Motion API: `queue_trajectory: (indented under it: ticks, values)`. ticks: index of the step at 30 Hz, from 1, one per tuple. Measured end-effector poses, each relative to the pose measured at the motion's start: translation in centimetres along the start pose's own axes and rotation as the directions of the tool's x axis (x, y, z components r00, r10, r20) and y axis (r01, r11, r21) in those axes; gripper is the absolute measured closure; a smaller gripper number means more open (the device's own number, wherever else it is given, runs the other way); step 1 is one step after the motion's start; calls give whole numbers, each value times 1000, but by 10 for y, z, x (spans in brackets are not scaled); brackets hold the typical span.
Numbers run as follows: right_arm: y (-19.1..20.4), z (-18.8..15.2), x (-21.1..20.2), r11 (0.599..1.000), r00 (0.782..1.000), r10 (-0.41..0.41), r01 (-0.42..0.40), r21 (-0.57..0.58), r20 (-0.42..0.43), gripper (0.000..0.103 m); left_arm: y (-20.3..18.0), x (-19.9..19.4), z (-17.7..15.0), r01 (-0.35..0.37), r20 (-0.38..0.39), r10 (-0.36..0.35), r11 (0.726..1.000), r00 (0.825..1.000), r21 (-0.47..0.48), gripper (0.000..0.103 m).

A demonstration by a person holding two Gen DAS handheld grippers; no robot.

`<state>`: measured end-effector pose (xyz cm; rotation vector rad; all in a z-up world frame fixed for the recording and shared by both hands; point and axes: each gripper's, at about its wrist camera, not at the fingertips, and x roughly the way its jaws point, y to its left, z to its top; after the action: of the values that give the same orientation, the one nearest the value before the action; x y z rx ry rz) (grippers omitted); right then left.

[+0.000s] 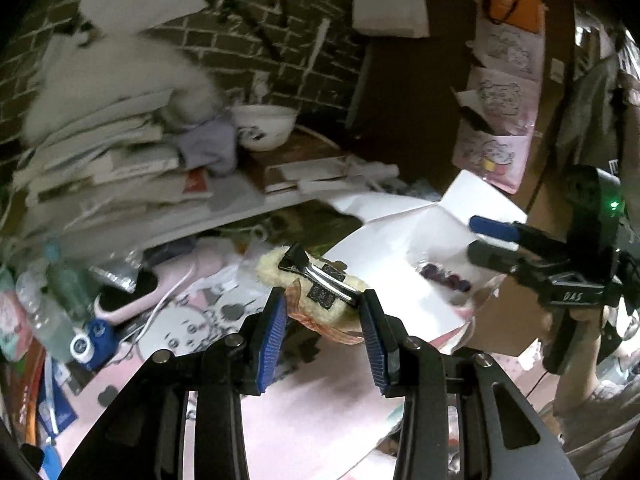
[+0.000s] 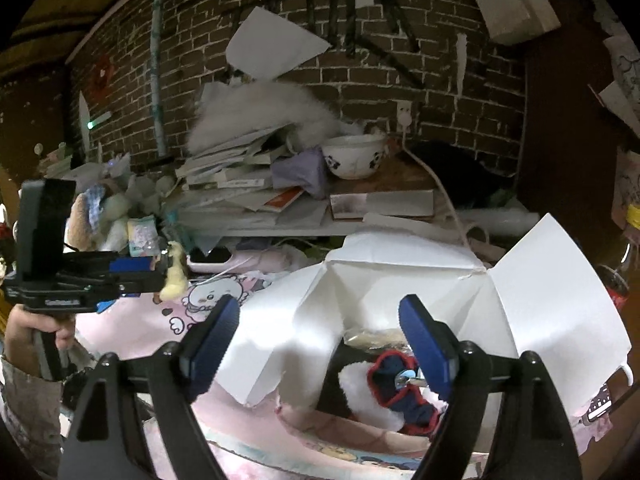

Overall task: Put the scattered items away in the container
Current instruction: 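Carry the cookie keychain into the white box with the left gripper and release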

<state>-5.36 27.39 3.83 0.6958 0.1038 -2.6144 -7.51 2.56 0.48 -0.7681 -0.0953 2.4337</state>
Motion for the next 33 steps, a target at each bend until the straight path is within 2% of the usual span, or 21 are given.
queue_trajectory:
  ticks: [12,21,28,33]
  values:
    - [-41,-8,-21,996,998,-54,52,67,17,23,-72,37,33,118,-36,-114,984,993,130,71]
    - [-68,-20,-40,993,996,-88,86,86,22,22,-110,90,50,221,-138,-201,963,970,154,71]
    - [-81,-25,-46,993,996,-82,80,88,24,22,-120,131,51,214,-222,-176,964,959,161,71]
    - [-87,-29,-51,994,998,-49,45,102,30,22,-126,145,50,211,-252,-165,963,954,169,70]
